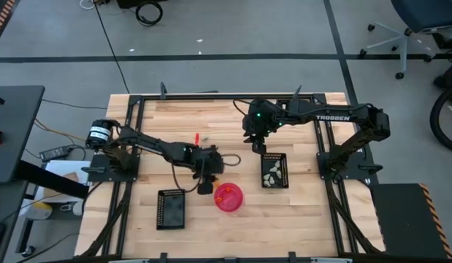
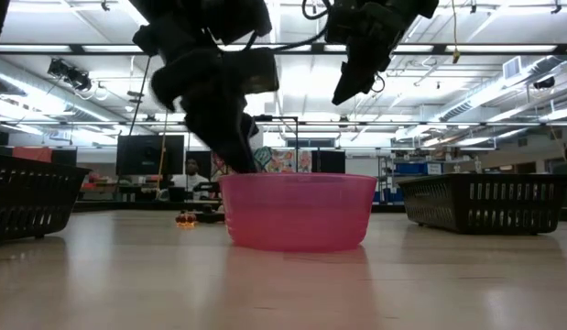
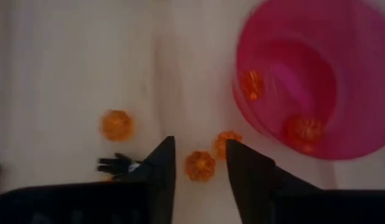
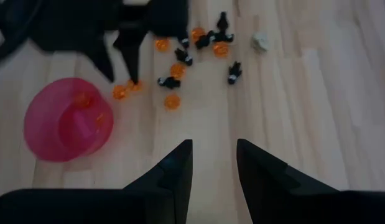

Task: Sort Halloween decoration
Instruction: Put the orange pumpkin toy into the pink bowl

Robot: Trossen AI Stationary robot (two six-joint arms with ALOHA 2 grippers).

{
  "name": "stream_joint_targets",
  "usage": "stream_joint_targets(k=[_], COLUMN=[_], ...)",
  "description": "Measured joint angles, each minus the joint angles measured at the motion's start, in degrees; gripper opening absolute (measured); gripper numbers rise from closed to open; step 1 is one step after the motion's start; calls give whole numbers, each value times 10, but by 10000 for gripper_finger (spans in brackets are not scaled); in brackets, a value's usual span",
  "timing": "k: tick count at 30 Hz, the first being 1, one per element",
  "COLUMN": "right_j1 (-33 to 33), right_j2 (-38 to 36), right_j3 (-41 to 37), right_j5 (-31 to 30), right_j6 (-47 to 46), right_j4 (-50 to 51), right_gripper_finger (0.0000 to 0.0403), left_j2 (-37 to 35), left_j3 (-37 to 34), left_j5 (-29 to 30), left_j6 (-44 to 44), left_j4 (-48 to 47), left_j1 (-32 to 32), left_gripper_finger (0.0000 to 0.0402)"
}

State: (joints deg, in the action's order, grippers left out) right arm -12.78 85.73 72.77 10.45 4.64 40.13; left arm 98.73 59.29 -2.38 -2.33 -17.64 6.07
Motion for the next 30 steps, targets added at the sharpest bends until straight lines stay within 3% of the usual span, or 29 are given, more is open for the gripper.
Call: stream_joint_targets(k=[7,17,30], right_j1=[9,19,19], right_j2=[0,0,0], right_j3=[0,0,0], right_j5=[1,-1,-3], right_j6=[-21,-36,-36], right_j4=[3,3,-8], right_gripper_finger=[129,129,129], left_j2=[38,62,62], left_j3=[0,0,3], left_j5=[0,-5,-1], left_j6=[36,112,135], left_j4=[2,-1,-42], left_j1=[-2,-5,-8], left_gripper_finger=[166,149,143])
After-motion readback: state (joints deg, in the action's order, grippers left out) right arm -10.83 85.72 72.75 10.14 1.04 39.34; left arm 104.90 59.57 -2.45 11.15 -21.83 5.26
